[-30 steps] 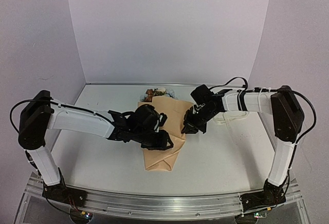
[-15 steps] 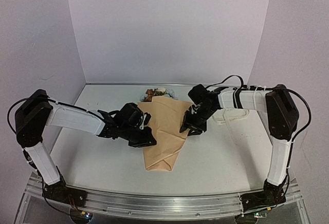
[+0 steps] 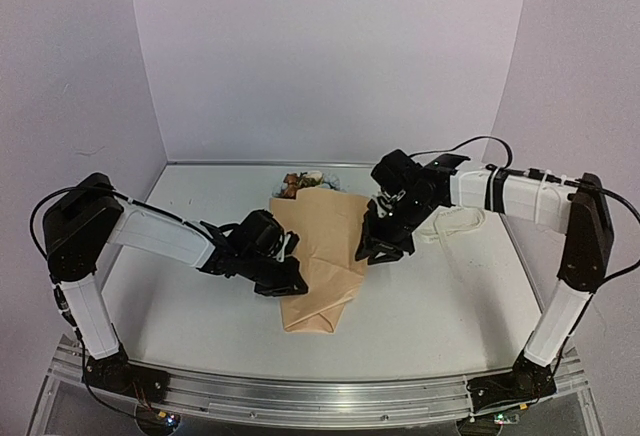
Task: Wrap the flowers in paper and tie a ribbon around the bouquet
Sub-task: Fold the 2/3-folded wrapping paper at the center of the board, then press the fold line of the folded bouquet.
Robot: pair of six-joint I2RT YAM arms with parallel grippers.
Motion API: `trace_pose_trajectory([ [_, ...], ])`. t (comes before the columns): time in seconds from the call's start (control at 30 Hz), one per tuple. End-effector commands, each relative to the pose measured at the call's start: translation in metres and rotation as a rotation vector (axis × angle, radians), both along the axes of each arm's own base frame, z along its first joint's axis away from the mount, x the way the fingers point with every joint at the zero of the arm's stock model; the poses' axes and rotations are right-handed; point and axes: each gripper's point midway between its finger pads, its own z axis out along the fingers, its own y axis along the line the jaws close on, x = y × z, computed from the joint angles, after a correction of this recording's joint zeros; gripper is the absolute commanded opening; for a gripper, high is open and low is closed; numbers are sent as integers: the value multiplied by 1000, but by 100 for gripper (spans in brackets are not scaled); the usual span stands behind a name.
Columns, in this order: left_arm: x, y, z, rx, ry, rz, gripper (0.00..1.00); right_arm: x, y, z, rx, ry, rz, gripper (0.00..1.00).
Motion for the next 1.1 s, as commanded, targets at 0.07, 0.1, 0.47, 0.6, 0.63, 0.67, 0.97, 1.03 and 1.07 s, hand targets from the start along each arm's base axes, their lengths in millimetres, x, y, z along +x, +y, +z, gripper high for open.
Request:
trace_pose_trajectory([
  [0.07, -2, 5, 16, -13, -46, -19, 6, -11, 64, -12, 105, 14, 101, 18],
  [0.1, -4, 5, 15, -15, -37, -26, 6, -11, 69, -17, 109, 15, 101, 18],
  [0.47, -33, 13, 19, -50, 28, -99, 5, -24, 78, -71, 55, 62, 72, 16],
  [0.6, -48, 19, 5, -34, 78, -127, 4, -30, 75, -88, 30, 72, 62, 16],
  [0.63, -51, 21, 2, -28, 87, -127, 4, -32, 74, -91, 25, 74, 65, 16],
  [0.67, -53, 22, 0, -27, 95, -126, 4, -33, 74, -93, 18, 75, 69, 16],
  [0.97, -77, 19, -24, -18, 176, -158, 3, -32, 78, -93, 13, 68, 77, 15],
  [1.03, -79, 20, -27, -15, 186, -150, 3, -35, 80, -88, 18, 58, 92, 16],
  [1.07, -80, 21, -29, -16, 190, -147, 3, -36, 81, -86, 18, 54, 98, 16],
])
